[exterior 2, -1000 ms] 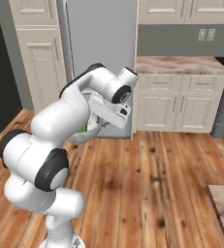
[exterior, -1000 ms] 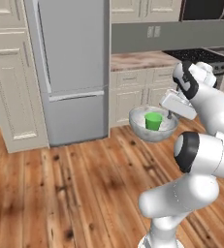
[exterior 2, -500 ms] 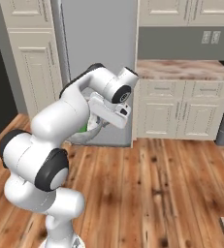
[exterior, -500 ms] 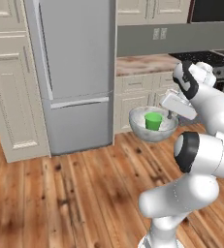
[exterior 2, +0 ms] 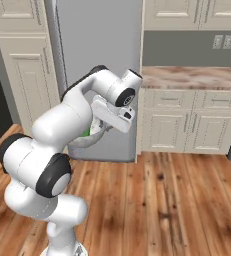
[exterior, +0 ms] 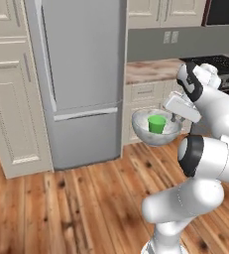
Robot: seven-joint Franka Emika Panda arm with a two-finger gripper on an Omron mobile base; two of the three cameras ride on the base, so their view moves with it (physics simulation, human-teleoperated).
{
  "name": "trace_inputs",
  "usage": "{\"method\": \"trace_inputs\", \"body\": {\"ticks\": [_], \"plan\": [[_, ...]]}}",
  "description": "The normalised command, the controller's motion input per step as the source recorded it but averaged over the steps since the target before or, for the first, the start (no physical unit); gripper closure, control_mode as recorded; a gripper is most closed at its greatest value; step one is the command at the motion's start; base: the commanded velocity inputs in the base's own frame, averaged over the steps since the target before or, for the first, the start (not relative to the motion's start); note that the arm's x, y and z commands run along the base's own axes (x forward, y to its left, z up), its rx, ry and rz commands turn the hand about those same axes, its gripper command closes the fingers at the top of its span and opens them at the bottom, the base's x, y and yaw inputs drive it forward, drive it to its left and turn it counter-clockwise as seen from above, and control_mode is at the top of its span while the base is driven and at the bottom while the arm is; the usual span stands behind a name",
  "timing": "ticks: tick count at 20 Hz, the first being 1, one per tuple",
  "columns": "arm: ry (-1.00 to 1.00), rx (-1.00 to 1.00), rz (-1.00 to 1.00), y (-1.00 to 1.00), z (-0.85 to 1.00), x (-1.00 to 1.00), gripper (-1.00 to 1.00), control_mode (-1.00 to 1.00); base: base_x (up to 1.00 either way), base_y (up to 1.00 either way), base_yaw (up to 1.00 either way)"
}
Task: Place the cup inside the bowl on the dining table and move the bowl to any counter.
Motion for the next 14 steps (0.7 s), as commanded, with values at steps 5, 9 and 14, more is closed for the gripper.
{"method": "trace_inputs", "body": {"ticks": [5, 9, 14], "plan": [[0.0, 0.0, 0.0, 0.0, 0.0, 0.0, 1.0, 1.0, 0.68, 0.16, 0.0], [0.0, 0.0, 0.0, 0.0, 0.0, 0.0, 1.0, 1.0, 0.69, 0.11, 0.0], [0.0, 0.0, 0.0, 0.0, 0.0, 0.0, 1.0, 1.0, 0.68, 0.08, 0.0]]}}
